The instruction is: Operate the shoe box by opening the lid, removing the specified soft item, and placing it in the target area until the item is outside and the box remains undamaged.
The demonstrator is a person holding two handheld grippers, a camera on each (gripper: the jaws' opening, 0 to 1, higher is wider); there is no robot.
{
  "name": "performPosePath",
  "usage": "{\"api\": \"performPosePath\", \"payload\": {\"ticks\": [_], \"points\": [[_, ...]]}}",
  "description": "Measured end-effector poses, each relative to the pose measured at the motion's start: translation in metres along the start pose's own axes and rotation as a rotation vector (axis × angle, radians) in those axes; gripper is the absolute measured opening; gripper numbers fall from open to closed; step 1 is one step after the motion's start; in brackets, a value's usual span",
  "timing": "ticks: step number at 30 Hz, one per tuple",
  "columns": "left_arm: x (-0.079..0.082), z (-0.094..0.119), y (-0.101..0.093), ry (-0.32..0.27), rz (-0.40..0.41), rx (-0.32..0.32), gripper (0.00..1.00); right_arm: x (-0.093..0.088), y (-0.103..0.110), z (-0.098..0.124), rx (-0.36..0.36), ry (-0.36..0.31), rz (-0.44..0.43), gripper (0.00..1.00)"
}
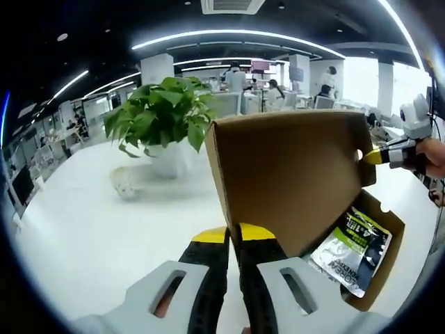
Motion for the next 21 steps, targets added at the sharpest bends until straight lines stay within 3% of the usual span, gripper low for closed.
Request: {"api": "performPosePath", "payload": {"ticks": [7,21], "points": [[0.0,-0.007,0.002,0.002,0.008,0.01,0.03,0.0,-0.001,-0.004,-0.001,0.004,-0.009,0.0],[-0.002,-0.019,0.005,0.012,-0.05,0.05,0.04,-0.001,-0.005,-0.017,0.005,0.019,-0.016,0.0]]}}
Point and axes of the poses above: the point that each gripper's makers call its tool centre point, and the gripper's own axes: z roughly backward along the fingers, y roughly to its left, x roughly out of its top, the point moved 4 cm from there along z, roughly backward along the fingers, and after that the axes turned 5 degrees about -y, right-handed, at the moved point
